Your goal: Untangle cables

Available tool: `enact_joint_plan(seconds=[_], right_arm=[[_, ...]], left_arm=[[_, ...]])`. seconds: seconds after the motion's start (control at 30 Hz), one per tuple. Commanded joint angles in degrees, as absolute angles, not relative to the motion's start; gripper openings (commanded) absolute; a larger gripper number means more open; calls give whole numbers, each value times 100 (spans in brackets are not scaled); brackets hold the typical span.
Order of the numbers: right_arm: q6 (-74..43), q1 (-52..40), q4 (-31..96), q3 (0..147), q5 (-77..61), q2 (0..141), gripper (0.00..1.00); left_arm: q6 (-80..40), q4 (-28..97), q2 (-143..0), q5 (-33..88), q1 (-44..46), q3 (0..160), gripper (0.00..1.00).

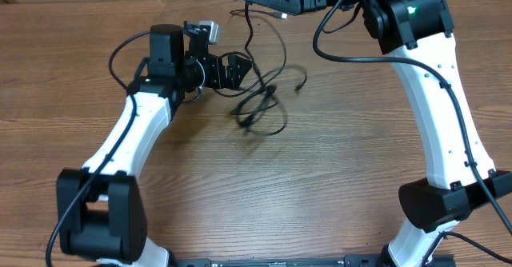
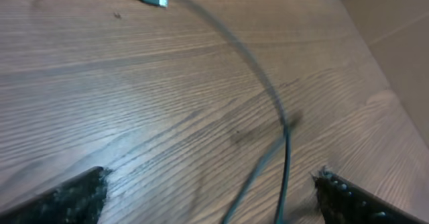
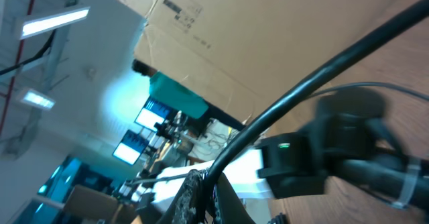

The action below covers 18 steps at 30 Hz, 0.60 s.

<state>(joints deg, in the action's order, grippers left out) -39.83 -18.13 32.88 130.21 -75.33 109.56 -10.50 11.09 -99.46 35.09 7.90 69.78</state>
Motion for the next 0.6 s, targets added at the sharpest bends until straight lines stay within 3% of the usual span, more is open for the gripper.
enact_joint_plan(seconds=[0.0,0.03,0.23,0.57], right_arm=[[-4064,-1831,3151,13192,-7767,10768,4],[-4062,-1824,3129,13192,-7758,10768,4],[-4038,-1424,3092,13192,-7682,10768,4],[-3645,370,3686,13192,-7459,10768,4]], left_arm=[[-985,875,-10154,3946,801,6982,29],[-1063,878,-10154,3892,788,6984,4],[-1293,1052,-10112,3837,513,7002,4],[-1155,2099,-9594,3835,-722,7002,4]])
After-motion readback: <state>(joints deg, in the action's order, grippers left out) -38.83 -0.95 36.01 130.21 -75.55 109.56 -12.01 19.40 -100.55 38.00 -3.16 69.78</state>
